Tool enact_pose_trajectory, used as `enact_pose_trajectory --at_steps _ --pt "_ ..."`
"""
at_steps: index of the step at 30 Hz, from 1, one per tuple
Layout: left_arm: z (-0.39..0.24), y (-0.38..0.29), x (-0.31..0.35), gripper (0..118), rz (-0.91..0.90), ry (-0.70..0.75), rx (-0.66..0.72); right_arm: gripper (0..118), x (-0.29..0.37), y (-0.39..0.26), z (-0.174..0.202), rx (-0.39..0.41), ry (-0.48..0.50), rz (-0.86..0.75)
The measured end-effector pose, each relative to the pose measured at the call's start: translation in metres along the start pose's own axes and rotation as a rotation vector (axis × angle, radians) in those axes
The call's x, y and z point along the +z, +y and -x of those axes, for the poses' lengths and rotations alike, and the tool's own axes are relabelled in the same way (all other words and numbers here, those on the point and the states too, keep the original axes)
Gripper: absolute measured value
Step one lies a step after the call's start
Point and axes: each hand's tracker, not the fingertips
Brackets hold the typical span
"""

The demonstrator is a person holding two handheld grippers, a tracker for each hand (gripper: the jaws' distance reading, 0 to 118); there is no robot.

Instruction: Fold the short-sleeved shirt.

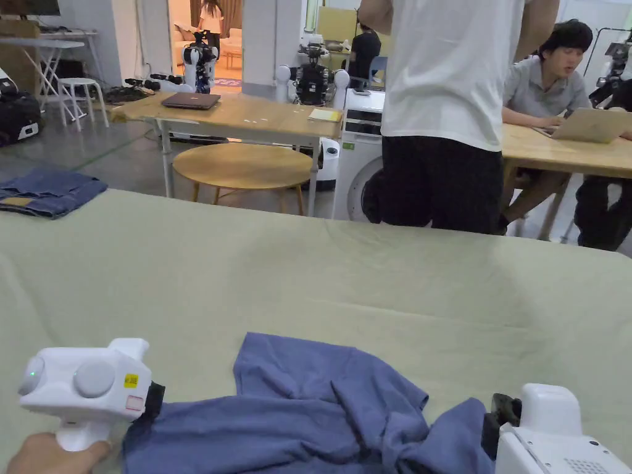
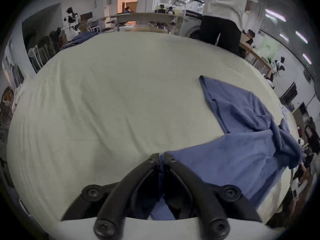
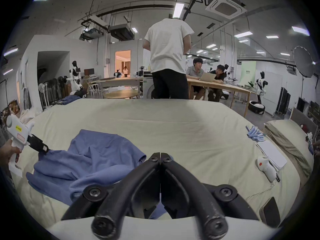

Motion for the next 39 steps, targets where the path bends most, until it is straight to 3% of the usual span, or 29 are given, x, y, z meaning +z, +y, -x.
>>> enact_pose_trajectory --at_steps 8,10,12,13,18,21,23,24,25,28,31,33,36,39 --pt "-0.001 -0.013 0.034 0 -0.081 -0.040 0.019 0 -0.049 0.027 -0.041 -0.032 -0.027 0.181" --pt "-0.004 -0.018 0.039 0 -0.088 -0.043 0.025 21 -0.070 0.026 -0.047 -0.018 -0.022 0.251" --pt "-0.005 -0.021 0.040 0 -0.085 -0.044 0.025 56 -0.094 0.021 -0.051 -0.008 -0.008 0.340" --pt "-0.006 -0.023 0.040 0 -0.082 -0.043 0.027 57 -0.104 0.018 -0.051 0.002 -0.006 0.401" --pt "0.000 -0.024 0.039 0 -0.079 -0.048 0.040 57 -0.136 -0.013 -0.049 0.051 0.034 0.579" --pt "-0.001 -0.025 0.038 0 -0.072 -0.046 0.025 57 -0.138 -0.025 -0.049 -0.008 0.035 0.585" --pt "-0.003 -0.027 0.038 0 -0.068 -0.044 0.018 40 -0.132 -0.027 -0.049 -0.058 0.059 0.554" --pt "-0.003 -0.028 0.037 0 -0.066 -0.045 0.016 20 -0.132 -0.028 -0.046 -0.073 0.116 0.551" --pt "-0.004 -0.028 0.037 0 -0.064 -0.045 0.013 11 -0.132 -0.029 -0.043 -0.068 0.135 0.548" --pt "-0.006 -0.030 0.036 0 -0.061 -0.052 0.012 6 -0.129 -0.030 -0.035 -0.015 0.101 0.539" --pt "-0.009 -0.029 0.044 0 -0.080 -0.056 0.010 4 -0.119 -0.020 -0.039 -0.048 0.124 0.516" --pt "-0.011 -0.025 0.054 0 -0.117 -0.062 -0.003 3 -0.105 -0.007 -0.039 -0.056 0.148 0.450" --pt "-0.012 -0.014 0.070 0 -0.163 -0.055 -0.017 3 -0.079 0.020 -0.033 0.016 0.122 0.333" --pt "-0.009 0.002 0.094 0 -0.214 -0.063 -0.021 3 -0.059 0.049 -0.034 0.039 0.108 0.240"
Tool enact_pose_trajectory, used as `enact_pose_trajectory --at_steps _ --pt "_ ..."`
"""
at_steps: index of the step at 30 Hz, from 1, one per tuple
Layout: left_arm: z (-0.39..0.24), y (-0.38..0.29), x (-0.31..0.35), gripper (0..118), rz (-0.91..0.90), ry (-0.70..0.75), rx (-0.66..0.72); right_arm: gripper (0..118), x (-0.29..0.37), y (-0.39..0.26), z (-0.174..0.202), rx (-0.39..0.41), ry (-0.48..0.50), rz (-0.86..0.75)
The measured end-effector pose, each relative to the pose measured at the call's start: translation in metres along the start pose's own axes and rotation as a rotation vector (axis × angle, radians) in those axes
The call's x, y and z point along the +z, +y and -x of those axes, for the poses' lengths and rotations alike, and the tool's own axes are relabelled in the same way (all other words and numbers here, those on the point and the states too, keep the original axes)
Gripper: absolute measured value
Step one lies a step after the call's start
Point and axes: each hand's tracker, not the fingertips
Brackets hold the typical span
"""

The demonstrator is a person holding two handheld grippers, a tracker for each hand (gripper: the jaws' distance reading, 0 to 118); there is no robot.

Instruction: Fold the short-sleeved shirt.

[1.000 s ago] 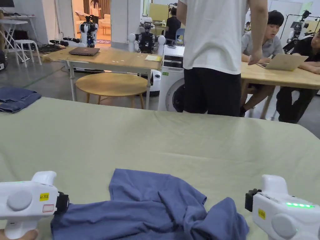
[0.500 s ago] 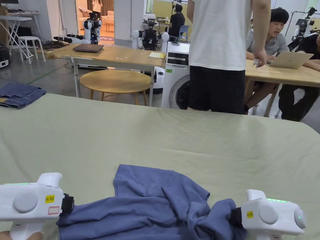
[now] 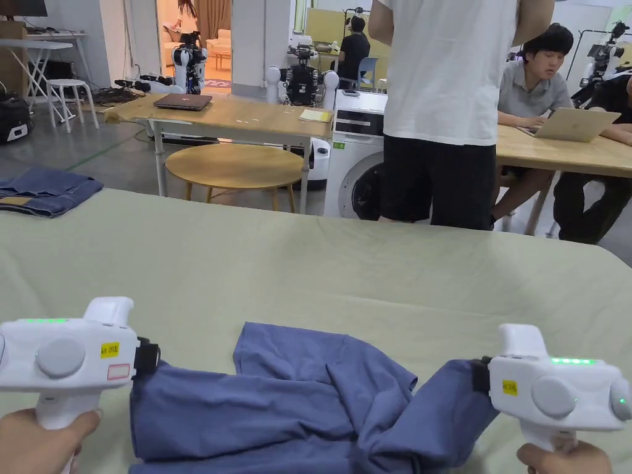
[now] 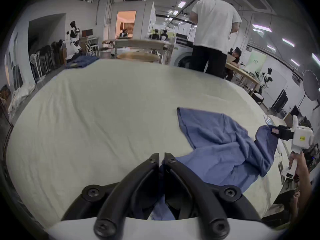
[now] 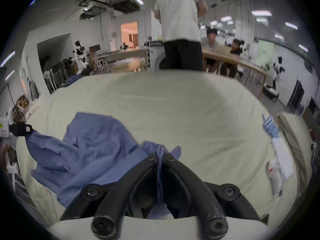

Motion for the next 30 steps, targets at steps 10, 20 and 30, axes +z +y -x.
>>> enact_pose_trajectory --at_steps 10,20,30 --pt "0.006 0.073 0.083 0 -0.167 0.093 -0.082 3 0.074 0.073 0.009 0.073 -0.080 -0.234" --pt "0.043 0.154 0.141 0 -0.275 0.207 -0.060 3 0.106 0.163 -0.006 0.039 -0.176 -0.384" --pt "0.085 0.216 0.152 0 -0.324 0.286 0.013 3 0.104 0.227 -0.024 0.073 -0.265 -0.432"
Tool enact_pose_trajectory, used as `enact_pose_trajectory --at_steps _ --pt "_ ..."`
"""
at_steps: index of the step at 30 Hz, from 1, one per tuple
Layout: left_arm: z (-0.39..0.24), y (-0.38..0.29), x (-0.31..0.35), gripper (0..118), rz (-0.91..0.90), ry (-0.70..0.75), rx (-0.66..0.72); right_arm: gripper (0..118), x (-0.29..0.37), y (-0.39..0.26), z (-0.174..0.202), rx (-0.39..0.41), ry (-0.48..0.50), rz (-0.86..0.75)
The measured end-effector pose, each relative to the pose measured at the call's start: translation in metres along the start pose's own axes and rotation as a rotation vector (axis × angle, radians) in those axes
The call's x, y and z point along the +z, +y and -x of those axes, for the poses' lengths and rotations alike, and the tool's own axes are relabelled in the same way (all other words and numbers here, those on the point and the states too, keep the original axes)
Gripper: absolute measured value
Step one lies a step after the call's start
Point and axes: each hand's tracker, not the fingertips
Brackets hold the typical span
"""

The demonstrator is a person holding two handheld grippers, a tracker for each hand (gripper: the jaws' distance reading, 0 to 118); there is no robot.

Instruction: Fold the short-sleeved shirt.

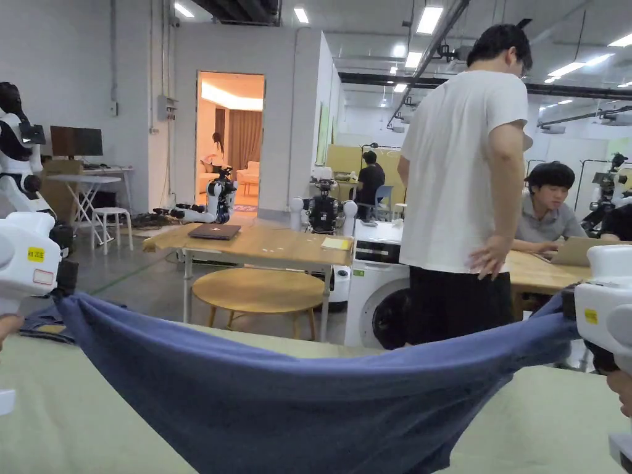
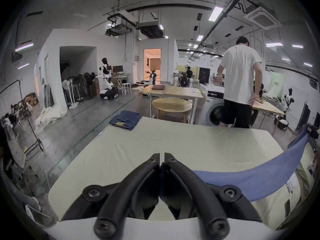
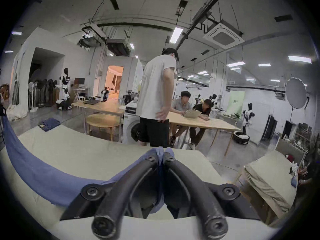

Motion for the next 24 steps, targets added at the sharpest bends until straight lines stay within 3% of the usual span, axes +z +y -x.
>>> enact_pose_trajectory --at_steps 16,24 --pt "-0.003 0.078 -0.019 0 -0.094 0.039 0.017 3 -0.036 0.065 0.001 -0.065 -0.050 -0.067" --pt "-0.012 0.042 -0.019 0 -0.076 0.020 -0.012 3 -0.027 0.030 0.002 -0.029 -0.050 -0.033"
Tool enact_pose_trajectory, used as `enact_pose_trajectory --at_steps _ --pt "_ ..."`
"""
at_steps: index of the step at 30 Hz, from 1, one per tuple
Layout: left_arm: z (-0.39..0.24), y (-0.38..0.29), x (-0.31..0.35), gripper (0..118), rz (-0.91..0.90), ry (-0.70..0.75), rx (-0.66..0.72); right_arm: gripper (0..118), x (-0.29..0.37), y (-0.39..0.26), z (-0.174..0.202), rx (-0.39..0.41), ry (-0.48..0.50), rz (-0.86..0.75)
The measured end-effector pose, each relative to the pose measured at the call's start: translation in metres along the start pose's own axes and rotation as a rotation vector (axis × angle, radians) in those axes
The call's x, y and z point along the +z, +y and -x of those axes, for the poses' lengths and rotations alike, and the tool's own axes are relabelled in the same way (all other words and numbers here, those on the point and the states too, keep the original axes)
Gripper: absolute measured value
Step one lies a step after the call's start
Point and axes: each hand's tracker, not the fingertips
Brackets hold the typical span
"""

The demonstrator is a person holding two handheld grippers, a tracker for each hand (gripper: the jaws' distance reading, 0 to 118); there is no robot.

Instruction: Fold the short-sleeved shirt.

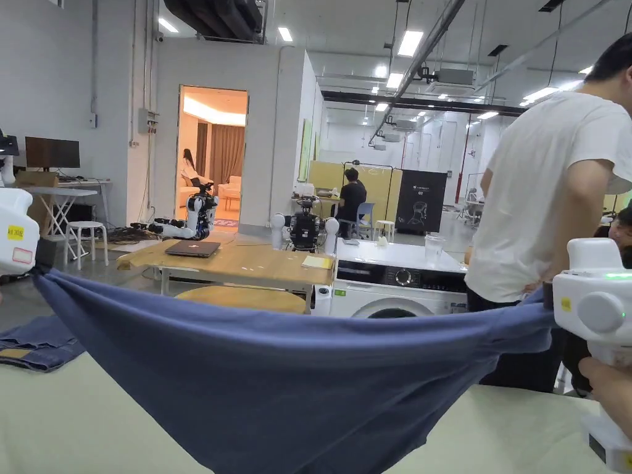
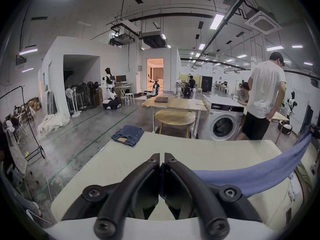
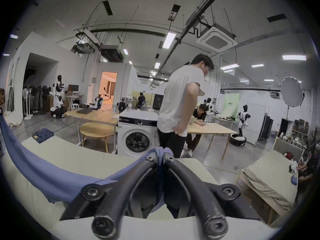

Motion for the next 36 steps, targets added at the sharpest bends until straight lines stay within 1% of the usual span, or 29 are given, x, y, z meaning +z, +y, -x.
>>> enact_pose_trajectory --at_steps 8,11,15,17,20,23,28,34,35,36 --pt "0.007 -0.102 0.015 0 0.085 -0.039 -0.007 3 0.054 -0.093 0.005 0.080 0.019 0.084" --pt "0.011 -0.147 0.033 0 0.109 -0.051 0.003 3 0.088 -0.128 0.006 0.087 0.032 0.122" --pt "0.016 -0.208 0.062 0 0.155 -0.059 -0.034 3 0.122 -0.172 0.001 0.089 0.032 0.166" --pt "0.021 -0.237 0.072 0 0.172 -0.065 -0.003 3 0.134 -0.193 -0.003 0.093 0.032 0.196" --pt "0.029 -0.281 0.089 0 0.212 -0.063 0.028 3 0.151 -0.227 -0.004 0.130 0.016 0.241" --pt "0.033 -0.318 0.095 0 0.260 -0.049 0.040 3 0.160 -0.255 -0.006 0.131 0.014 0.269" --pt "0.037 -0.364 0.105 0 0.335 -0.019 0.043 3 0.168 -0.297 -0.008 0.134 0.004 0.322" --pt "0.039 -0.386 0.107 0 0.369 -0.001 0.036 5 0.170 -0.329 -0.012 0.090 0.002 0.348" --pt "0.038 -0.386 0.107 3 0.374 0.002 0.037 5 0.171 -0.330 -0.009 0.090 -0.002 0.348" --pt "0.037 -0.385 0.106 12 0.373 0.005 0.035 8 0.172 -0.332 -0.008 0.088 -0.008 0.344"
